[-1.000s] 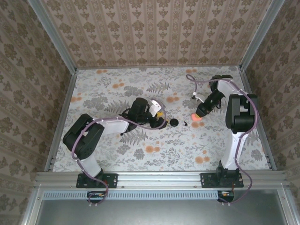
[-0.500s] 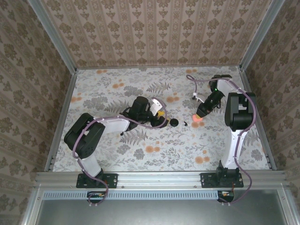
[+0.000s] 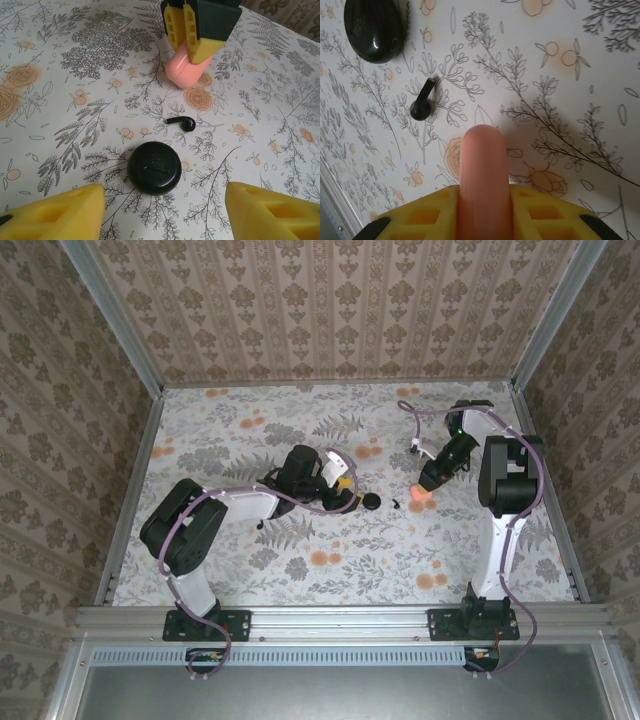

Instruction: Insert the wireless bluetooth earbuds into the charging case

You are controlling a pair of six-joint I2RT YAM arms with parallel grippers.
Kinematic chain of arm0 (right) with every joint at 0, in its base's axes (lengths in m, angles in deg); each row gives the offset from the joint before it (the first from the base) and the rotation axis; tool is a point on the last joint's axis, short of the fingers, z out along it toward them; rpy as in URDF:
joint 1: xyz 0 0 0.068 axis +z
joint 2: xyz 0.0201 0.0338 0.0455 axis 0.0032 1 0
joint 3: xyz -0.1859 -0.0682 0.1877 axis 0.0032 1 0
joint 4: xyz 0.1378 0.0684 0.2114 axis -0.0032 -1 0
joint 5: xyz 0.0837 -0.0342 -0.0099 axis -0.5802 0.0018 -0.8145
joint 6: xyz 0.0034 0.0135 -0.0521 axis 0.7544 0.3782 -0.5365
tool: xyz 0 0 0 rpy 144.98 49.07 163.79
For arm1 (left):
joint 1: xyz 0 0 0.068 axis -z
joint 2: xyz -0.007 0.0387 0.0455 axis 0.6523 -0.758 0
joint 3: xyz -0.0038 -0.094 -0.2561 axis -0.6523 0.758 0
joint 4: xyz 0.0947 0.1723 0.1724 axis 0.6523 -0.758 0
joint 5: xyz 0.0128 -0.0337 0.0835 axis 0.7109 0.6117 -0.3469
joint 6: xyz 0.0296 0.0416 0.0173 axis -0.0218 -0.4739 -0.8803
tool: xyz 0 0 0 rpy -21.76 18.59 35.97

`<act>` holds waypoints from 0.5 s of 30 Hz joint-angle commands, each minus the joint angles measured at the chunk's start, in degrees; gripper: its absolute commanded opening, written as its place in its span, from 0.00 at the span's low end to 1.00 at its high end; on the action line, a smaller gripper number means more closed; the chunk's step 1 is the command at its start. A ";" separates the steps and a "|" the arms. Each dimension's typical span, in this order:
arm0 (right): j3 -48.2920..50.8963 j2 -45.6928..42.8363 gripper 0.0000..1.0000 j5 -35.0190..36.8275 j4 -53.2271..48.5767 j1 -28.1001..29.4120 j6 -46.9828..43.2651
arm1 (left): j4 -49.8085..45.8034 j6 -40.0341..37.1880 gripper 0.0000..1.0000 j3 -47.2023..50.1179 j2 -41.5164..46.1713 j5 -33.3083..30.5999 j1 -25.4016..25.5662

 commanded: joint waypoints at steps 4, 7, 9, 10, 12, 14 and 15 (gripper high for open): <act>-2.57 0.77 0.34 0.23 1.21 -0.87 0.82 | -1.90 -1.82 0.65 -2.34 -0.04 1.83 0.41; -2.65 0.37 0.39 0.72 2.22 -0.92 1.35 | -2.84 -2.26 0.65 -2.77 0.50 1.73 0.43; -2.60 -0.33 0.42 0.90 3.10 -0.94 1.89 | -4.14 -2.91 0.65 -3.26 1.00 1.49 0.43; -2.49 -1.03 0.43 0.86 3.67 -0.93 2.29 | -5.16 -3.33 0.65 -3.74 1.38 1.27 0.43; -2.14 -2.45 0.46 0.65 4.92 -0.96 2.86 | -7.51 -4.38 0.65 -4.61 2.25 0.93 0.58; -1.18 -4.68 0.48 0.29 6.92 -0.96 3.97 | -10.84 -5.88 0.65 -5.97 3.22 0.45 0.78; -0.59 -5.65 0.49 0.13 7.68 -1.05 4.71 | -12.61 -6.64 0.65 -6.68 3.64 0.21 0.97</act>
